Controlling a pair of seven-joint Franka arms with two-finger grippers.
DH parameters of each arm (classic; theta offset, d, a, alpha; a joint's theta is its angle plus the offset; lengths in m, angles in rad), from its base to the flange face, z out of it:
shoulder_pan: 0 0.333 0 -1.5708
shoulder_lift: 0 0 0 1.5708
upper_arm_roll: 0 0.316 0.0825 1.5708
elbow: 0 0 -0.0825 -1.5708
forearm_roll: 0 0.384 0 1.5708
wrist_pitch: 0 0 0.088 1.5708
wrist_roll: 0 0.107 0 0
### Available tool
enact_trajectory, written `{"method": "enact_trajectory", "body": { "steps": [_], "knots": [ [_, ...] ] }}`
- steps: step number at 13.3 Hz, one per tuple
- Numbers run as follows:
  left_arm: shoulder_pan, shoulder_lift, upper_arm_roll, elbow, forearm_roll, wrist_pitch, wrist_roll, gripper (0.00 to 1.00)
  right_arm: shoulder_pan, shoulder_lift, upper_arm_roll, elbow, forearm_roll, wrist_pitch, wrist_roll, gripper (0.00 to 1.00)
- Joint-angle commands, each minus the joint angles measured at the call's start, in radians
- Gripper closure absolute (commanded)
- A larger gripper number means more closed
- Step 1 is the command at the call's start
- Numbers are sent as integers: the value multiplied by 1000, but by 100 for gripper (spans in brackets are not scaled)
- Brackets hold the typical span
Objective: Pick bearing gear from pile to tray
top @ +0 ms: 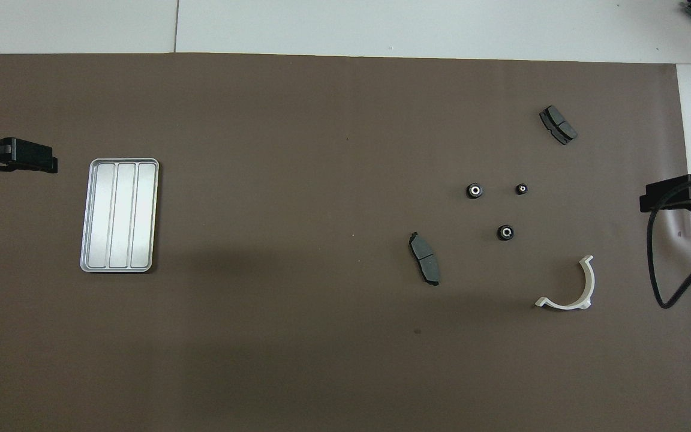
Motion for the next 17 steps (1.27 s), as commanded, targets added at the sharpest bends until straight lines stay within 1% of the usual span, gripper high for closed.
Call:
{"method": "enact_trajectory", "body": {
  "steps": [1,5,6,9,12,17],
  "knots": [
    [-8,-17,5,-25,9,20,7,0,-1,-17,2,-20,5,29,21,0],
    [-8,-17,5,-25,9,20,7,0,2,-23,4,-37,5,44,24,0],
    [-8,-17,5,-25,9,20,7,0,2,-25,16,-41,5,62,19,0],
    [-8,-17,5,-25,9,20,7,0,1,-14,24,-51,5,76,13,0],
    [-8,-17,5,-25,9,20,7,0,12,34,34,-71,7,183,16,0],
    [-8,-17,5,-25,9,20,7,0,111,173,38,-74,7,309,65,0]
  ]
}}
